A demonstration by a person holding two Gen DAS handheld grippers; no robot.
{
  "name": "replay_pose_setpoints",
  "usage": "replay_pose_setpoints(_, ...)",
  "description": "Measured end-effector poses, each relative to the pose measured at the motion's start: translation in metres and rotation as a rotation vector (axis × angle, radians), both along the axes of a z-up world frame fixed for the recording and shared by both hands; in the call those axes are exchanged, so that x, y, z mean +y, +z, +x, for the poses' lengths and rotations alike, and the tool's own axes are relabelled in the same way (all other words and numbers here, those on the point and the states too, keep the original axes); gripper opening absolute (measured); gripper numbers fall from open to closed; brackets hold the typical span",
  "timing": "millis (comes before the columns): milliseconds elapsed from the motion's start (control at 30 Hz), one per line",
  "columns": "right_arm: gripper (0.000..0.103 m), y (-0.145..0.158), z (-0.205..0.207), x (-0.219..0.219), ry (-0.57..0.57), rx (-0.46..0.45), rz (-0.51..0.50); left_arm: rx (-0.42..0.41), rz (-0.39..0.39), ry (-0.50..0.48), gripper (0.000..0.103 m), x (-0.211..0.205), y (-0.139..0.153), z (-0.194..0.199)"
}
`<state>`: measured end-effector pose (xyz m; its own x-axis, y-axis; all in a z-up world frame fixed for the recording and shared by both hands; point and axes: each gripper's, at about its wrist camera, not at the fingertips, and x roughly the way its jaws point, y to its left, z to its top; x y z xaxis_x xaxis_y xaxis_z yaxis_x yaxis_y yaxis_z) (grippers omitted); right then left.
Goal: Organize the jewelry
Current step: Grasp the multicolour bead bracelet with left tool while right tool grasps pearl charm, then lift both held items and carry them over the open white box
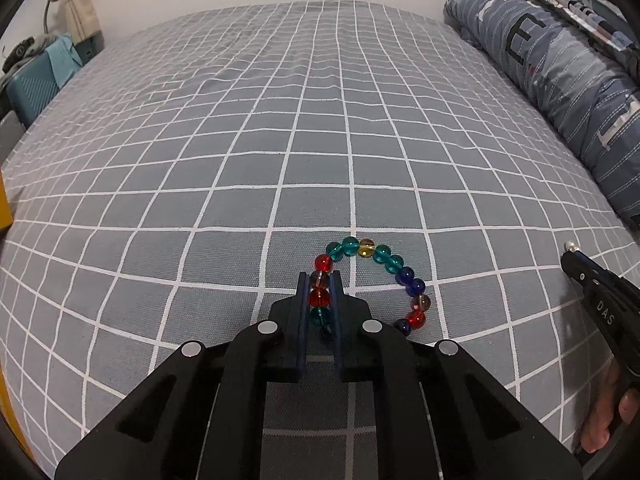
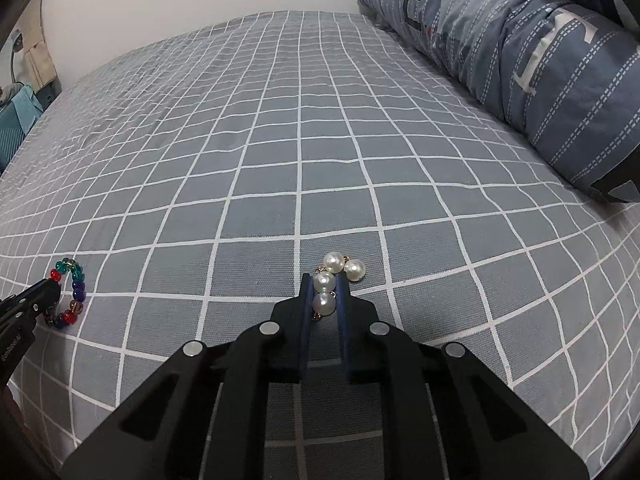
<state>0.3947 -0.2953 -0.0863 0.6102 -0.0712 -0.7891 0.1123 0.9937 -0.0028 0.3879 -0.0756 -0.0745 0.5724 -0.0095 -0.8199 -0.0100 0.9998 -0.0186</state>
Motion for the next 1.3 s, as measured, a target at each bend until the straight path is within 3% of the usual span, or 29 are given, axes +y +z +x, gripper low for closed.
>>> replay_pose_setpoints(633, 0.011, 0.036, -0.021, 0.006, -0.015, -0.028, -0.025, -0.063, -0.016, -0.023, 0.009, -0.002, 0.044, -0.025)
replay_pose_setpoints(933, 0.011, 0.072, -0.051, 0.010, -0.029, -0.039, 0.010, -0.064, 0.012, -0.045, 0.009, 0.004, 0.070, -0.057)
replay_pose_setpoints(1300, 0.011, 0.114, -0.111, 0.032, -0.048, -0.061, 0.048, -0.081, 0.009, -0.016, 0.009, 0.042, 0.111, -0.112)
